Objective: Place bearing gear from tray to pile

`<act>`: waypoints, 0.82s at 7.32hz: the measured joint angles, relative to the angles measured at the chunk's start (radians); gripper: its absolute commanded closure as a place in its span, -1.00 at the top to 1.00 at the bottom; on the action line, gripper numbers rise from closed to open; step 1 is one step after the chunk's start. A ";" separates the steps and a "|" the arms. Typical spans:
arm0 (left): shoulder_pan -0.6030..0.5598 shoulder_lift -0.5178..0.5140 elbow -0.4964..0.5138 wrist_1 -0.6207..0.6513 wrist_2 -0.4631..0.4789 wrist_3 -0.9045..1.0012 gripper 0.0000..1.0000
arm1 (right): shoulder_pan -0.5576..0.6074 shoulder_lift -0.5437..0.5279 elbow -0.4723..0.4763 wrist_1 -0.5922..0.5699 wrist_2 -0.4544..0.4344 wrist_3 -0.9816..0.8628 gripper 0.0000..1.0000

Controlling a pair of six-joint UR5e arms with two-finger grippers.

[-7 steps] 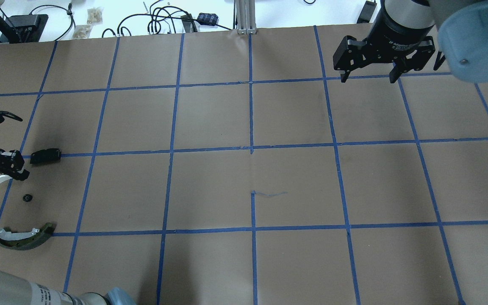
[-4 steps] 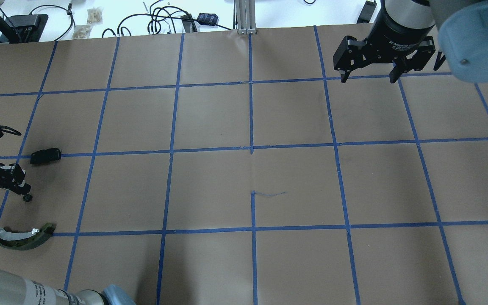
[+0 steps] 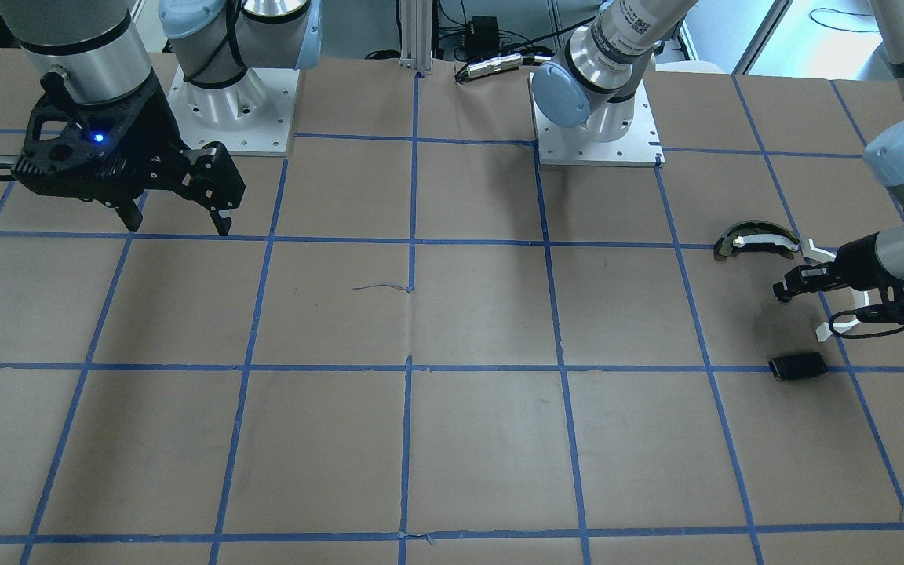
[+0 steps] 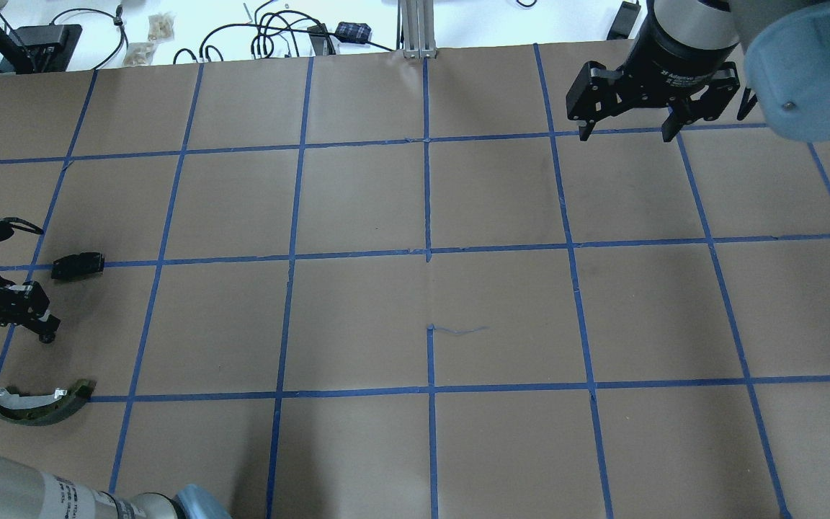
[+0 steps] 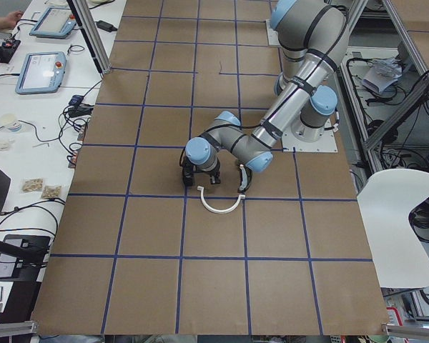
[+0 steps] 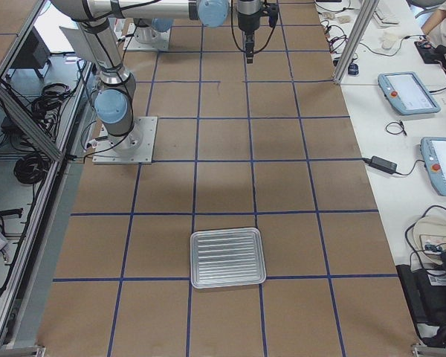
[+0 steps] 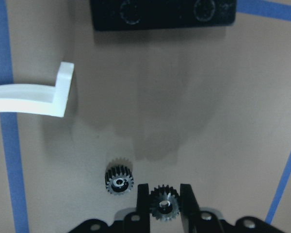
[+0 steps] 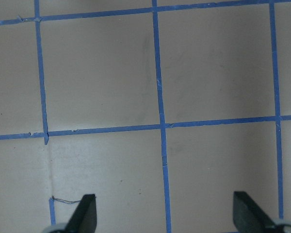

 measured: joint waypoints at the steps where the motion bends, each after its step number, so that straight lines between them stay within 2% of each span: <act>1: 0.000 -0.004 0.000 0.004 -0.001 -0.001 -0.63 | 0.000 0.000 0.000 0.000 0.000 0.000 1.00; 2: -0.001 -0.010 0.000 0.009 -0.001 -0.002 -0.04 | 0.000 0.000 0.000 0.000 0.000 0.000 1.00; 3: -0.001 -0.015 0.001 0.012 -0.001 -0.002 0.35 | 0.000 0.000 0.000 0.001 0.000 0.000 1.00; 6: -0.002 -0.013 0.003 0.010 0.000 -0.002 0.89 | 0.000 0.000 -0.001 0.000 0.000 0.000 1.00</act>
